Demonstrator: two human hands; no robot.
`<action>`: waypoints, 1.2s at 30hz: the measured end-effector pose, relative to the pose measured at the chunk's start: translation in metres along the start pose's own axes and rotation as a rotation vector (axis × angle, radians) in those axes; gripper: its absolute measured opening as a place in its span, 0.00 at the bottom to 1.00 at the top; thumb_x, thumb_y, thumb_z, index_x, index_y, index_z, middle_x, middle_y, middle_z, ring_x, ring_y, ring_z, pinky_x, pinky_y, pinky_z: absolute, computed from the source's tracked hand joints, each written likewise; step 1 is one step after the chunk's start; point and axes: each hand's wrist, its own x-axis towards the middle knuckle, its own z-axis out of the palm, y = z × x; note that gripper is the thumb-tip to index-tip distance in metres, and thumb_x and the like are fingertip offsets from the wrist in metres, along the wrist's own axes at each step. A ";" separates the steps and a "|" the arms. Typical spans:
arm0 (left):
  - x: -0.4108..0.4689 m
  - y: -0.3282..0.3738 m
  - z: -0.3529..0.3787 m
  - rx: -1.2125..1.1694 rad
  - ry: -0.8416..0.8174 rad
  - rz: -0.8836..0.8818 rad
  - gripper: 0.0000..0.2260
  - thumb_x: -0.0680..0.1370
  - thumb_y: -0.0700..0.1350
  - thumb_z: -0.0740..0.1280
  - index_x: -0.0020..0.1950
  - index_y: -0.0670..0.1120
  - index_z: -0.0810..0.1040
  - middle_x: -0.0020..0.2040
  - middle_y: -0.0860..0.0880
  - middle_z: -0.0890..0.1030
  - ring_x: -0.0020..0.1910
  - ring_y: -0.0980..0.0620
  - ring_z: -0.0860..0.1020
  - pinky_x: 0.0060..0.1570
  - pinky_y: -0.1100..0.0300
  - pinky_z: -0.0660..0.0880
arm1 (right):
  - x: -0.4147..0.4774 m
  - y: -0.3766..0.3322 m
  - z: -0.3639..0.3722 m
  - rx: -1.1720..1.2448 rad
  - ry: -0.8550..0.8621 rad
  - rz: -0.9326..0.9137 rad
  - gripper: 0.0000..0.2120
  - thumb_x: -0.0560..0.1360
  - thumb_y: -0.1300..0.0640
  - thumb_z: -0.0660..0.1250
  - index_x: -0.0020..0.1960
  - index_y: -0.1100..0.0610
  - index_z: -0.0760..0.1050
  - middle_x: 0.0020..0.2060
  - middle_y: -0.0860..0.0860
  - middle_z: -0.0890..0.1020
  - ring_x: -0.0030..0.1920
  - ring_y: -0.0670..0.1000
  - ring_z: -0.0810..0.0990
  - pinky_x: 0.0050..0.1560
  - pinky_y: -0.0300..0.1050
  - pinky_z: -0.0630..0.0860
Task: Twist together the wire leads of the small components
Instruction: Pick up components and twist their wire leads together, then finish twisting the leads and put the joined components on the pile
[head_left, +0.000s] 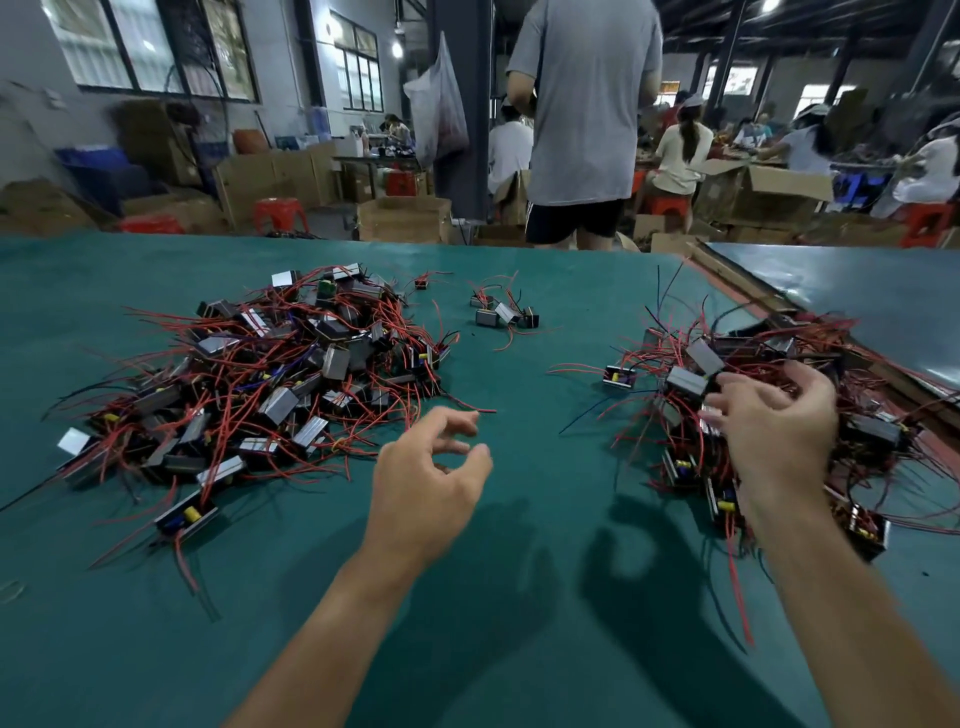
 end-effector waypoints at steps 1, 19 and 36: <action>0.002 -0.004 -0.001 0.059 0.002 -0.018 0.04 0.70 0.49 0.69 0.44 0.53 0.78 0.48 0.61 0.83 0.43 0.61 0.79 0.40 0.63 0.74 | -0.005 0.002 0.004 -0.021 -0.042 -0.004 0.24 0.75 0.68 0.63 0.69 0.58 0.63 0.43 0.51 0.81 0.33 0.42 0.81 0.34 0.38 0.81; 0.028 -0.040 -0.136 0.969 -0.205 -0.707 0.31 0.76 0.54 0.66 0.73 0.46 0.56 0.75 0.40 0.51 0.73 0.37 0.52 0.69 0.36 0.61 | -0.048 0.025 0.026 -0.558 -0.891 -0.090 0.12 0.75 0.63 0.66 0.34 0.51 0.78 0.29 0.51 0.83 0.26 0.48 0.76 0.36 0.53 0.78; 0.051 -0.057 -0.104 0.653 0.063 -0.345 0.07 0.69 0.43 0.76 0.42 0.45 0.80 0.44 0.48 0.81 0.42 0.48 0.77 0.40 0.58 0.71 | -0.052 0.020 0.025 -0.602 -0.937 -0.118 0.10 0.76 0.59 0.66 0.36 0.51 0.78 0.29 0.48 0.83 0.27 0.43 0.78 0.36 0.48 0.78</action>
